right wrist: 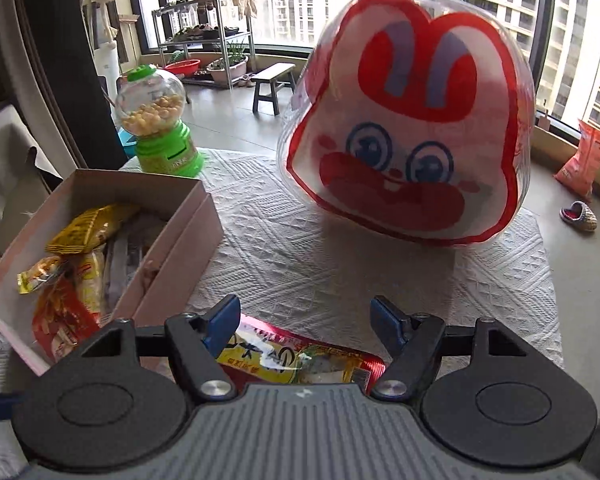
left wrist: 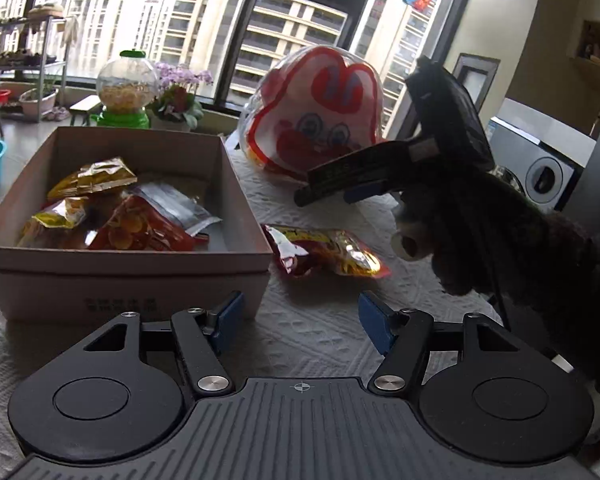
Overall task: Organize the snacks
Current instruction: 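Move the right tool to the Peppa Pig pack while the left tool reaches a red bag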
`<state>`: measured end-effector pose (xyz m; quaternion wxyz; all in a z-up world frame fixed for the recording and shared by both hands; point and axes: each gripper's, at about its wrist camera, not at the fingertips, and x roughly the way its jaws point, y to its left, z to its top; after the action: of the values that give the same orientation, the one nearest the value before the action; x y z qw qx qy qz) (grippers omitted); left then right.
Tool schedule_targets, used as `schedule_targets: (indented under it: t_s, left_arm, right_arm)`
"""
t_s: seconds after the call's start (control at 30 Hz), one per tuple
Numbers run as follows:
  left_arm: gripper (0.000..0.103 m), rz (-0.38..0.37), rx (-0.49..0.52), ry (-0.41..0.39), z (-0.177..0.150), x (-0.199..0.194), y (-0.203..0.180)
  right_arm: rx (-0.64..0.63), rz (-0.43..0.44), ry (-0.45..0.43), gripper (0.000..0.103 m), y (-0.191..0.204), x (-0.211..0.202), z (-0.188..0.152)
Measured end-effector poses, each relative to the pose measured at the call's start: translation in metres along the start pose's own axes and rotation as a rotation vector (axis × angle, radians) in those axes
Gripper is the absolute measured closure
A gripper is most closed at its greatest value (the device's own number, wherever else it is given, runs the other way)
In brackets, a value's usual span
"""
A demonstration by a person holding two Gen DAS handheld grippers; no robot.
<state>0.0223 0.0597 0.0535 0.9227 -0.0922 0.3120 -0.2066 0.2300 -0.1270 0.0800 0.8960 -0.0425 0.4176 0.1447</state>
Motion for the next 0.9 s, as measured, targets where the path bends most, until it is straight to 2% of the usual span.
schedule_targets:
  t_s: [0.07,0.1,0.13,0.23,0.27,0.3,0.43,0.53,0.6,0.63,0.73,0.8,0.9]
  left_arm:
    - [0.034,-0.014,0.008,0.036,-0.005,0.005,-0.004]
    - [0.034,-0.017,0.005,0.049,-0.008,0.006,-0.003]
    - [0.034,-0.018,-0.001,0.058,-0.009,0.007,-0.002]
    - [0.034,-0.021,-0.027,0.057,-0.007,0.01,0.0]
    - [0.034,-0.021,-0.035,0.052,-0.005,0.011,-0.001]
    - [0.034,-0.024,-0.042,0.05,-0.003,0.012,-0.001]
    - [0.034,-0.014,-0.041,0.08,-0.001,0.017,-0.01]
    - [0.034,0.004,-0.016,0.122,-0.005,0.019,-0.018]
    - [0.034,-0.001,-0.016,0.15,-0.008,0.023,-0.022]
    - [0.034,-0.011,-0.015,0.166,-0.01,0.025,-0.025]
    - [0.034,-0.043,0.018,0.198,-0.019,0.03,-0.038]
    - [0.035,-0.046,0.037,0.198,-0.021,0.028,-0.045]
    - [0.035,-0.013,0.06,0.184,-0.02,0.018,-0.051]
  right_arm:
    - [0.028,0.001,0.05,0.035,-0.007,0.02,-0.004]
    - [0.028,0.001,0.05,0.048,-0.007,0.02,-0.004]
    - [0.04,0.026,0.087,0.057,-0.009,0.026,-0.009]
    - [0.018,0.156,0.103,0.057,-0.01,0.003,-0.039]
    - [0.018,0.156,0.103,0.057,-0.01,0.003,-0.039]
    - [0.016,0.231,0.134,0.057,-0.007,-0.016,-0.059]
    - [-0.067,0.302,0.155,0.057,0.005,-0.063,-0.105]
    - [-0.121,0.222,0.076,0.055,-0.001,-0.105,-0.132]
    - [-0.148,0.126,0.006,0.043,-0.012,-0.13,-0.147]
    - [-0.143,0.074,-0.025,0.036,-0.021,-0.142,-0.156]
    - [-0.059,-0.014,-0.03,0.033,-0.049,-0.156,-0.177]
    - [0.024,0.001,-0.005,0.033,-0.065,-0.156,-0.19]
    - [0.112,0.093,0.014,0.032,-0.071,-0.156,-0.208]
